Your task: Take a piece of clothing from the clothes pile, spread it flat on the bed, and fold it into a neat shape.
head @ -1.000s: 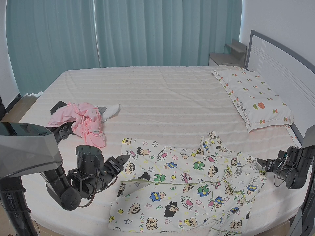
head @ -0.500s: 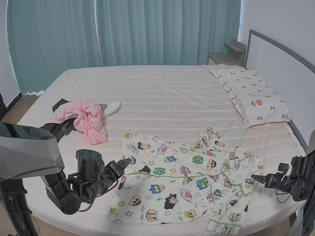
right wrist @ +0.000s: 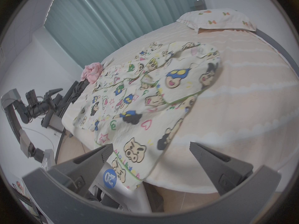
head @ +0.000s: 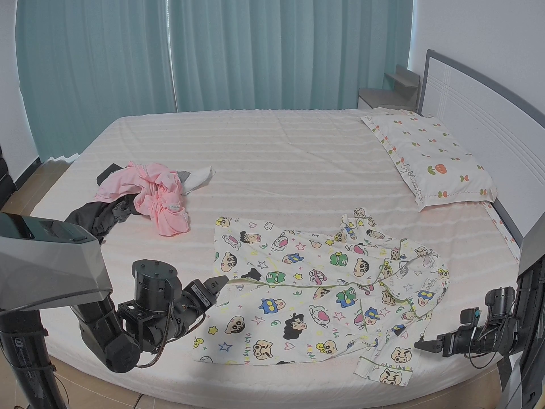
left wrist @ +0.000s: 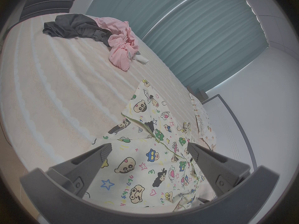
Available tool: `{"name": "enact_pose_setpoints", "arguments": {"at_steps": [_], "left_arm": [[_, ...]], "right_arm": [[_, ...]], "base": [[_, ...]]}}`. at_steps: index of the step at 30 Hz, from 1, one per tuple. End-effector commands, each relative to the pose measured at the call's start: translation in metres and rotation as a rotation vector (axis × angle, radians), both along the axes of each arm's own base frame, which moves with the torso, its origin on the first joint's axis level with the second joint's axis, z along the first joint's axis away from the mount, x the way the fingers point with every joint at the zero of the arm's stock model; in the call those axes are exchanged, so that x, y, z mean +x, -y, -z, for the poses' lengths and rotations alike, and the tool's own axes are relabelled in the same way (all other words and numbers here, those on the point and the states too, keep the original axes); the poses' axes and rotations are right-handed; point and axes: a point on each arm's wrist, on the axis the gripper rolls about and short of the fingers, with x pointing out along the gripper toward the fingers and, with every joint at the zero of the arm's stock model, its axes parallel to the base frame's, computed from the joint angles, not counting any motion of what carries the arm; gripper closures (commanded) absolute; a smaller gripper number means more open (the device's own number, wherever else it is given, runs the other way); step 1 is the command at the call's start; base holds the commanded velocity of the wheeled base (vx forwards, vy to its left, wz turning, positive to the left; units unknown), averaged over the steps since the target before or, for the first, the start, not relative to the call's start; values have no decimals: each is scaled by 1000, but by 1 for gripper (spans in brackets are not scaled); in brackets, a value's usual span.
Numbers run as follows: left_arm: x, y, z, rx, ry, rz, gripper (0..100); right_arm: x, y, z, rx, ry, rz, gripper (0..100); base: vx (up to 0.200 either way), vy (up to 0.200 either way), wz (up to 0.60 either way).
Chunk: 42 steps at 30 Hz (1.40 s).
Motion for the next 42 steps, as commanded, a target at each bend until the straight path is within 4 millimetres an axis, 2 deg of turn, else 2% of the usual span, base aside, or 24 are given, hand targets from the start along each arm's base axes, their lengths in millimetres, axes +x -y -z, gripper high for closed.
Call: {"name": "enact_pose_setpoints", "arguments": {"at_steps": [1, 3, 6, 21, 22, 29, 35, 39, 42], "left_arm": [[1, 1, 0, -1, 3, -3, 0], [2, 0, 1, 1, 1, -5, 0], [2, 0, 2, 3, -2, -6, 0], [3, 1, 3, 5, -1, -5, 0], [3, 1, 3, 5, -1, -5, 0], [2, 0, 4, 12, -6, -4, 0], [-10, -5, 9, 82, -28, 55, 0], [-18, -7, 10, 52, -67, 132, 0], [-19, -7, 8, 46, -68, 145, 0]], "right_arm": [[-3, -20, 7, -6, -51, -75, 0], [-2, -29, 19, -41, -76, -74, 0], [2, -31, 27, -94, -51, -30, 0], [2, -38, 29, -123, -60, -43, 0], [2, -38, 29, -123, -60, -43, 100], [2, -35, 28, -129, -53, -29, 100], [4, -20, 19, -161, -30, 34, 100], [-4, -6, 10, -189, -59, 23, 100], [-11, -4, 10, -184, -104, -13, 100]], "base": [[0, 0, 0], [0, 0, 0], [0, 0, 0], [0, 0, 0], [0, 0, 0], [0, 0, 0], [0, 0, 0], [0, 0, 0], [0, 0, 0]]}}
